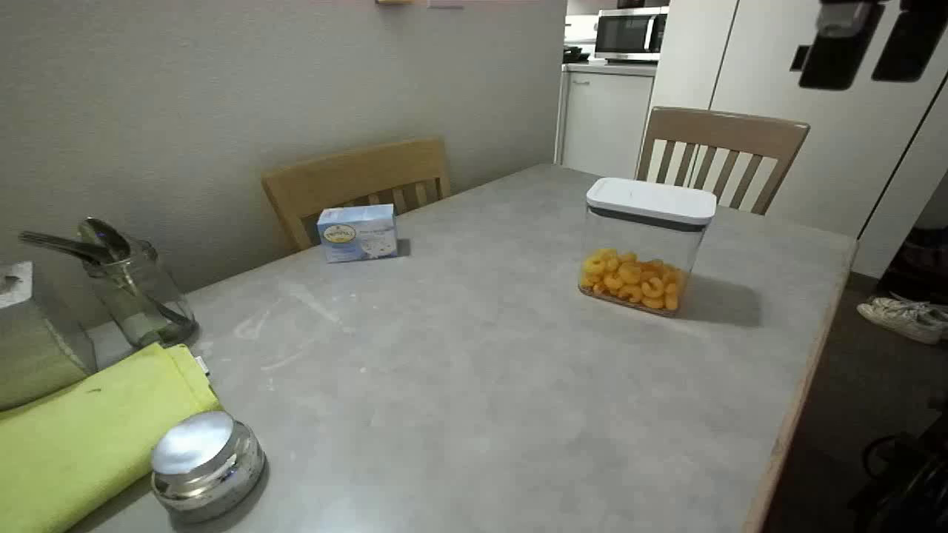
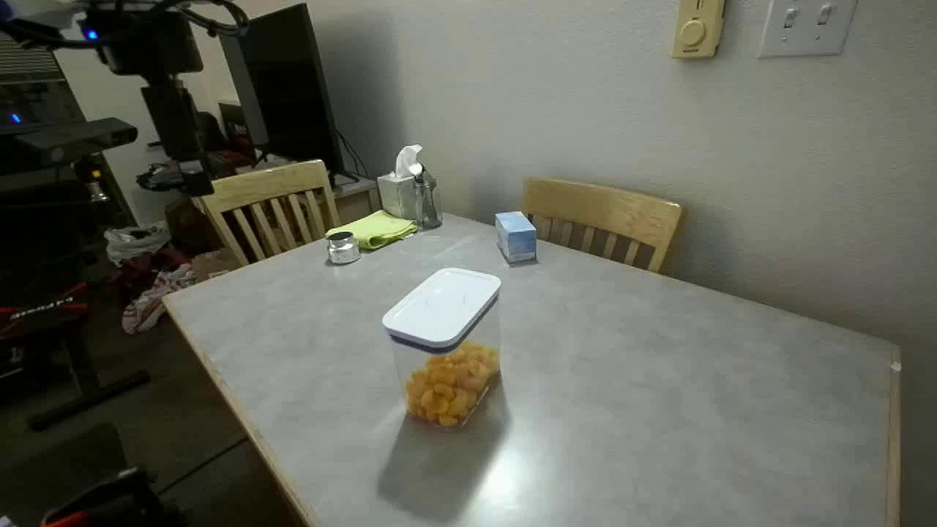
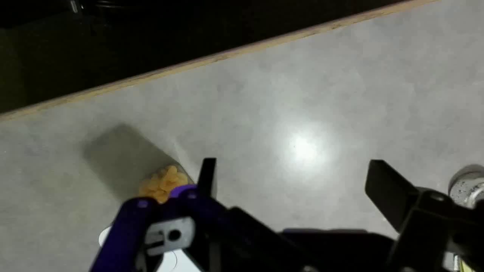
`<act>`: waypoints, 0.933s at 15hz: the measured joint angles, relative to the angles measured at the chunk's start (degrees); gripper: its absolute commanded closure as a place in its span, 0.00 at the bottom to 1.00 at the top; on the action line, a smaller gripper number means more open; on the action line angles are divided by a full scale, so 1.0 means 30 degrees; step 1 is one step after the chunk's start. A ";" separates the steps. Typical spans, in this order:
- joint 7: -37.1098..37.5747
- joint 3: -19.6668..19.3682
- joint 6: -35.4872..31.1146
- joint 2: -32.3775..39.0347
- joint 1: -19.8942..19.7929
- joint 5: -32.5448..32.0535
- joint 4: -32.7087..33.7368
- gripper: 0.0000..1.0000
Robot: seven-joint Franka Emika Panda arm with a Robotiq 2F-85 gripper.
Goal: Remove the white lid from the container and put it on the table
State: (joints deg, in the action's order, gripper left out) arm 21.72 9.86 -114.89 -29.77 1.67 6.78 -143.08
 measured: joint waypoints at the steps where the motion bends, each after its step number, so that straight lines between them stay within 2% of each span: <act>1: 0.0000 0.0000 0.0000 0.0000 0.0000 0.0000 0.0000 0.00; 7: 0.0003 -0.0006 -0.0240 0.0075 -0.0006 -0.0086 -0.0021 0.00; 14: 0.0014 -0.0649 -0.2612 0.1343 -0.0313 -0.0297 -0.0061 0.00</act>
State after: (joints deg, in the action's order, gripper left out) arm 21.76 7.91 -122.72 -25.74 0.73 5.89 -143.26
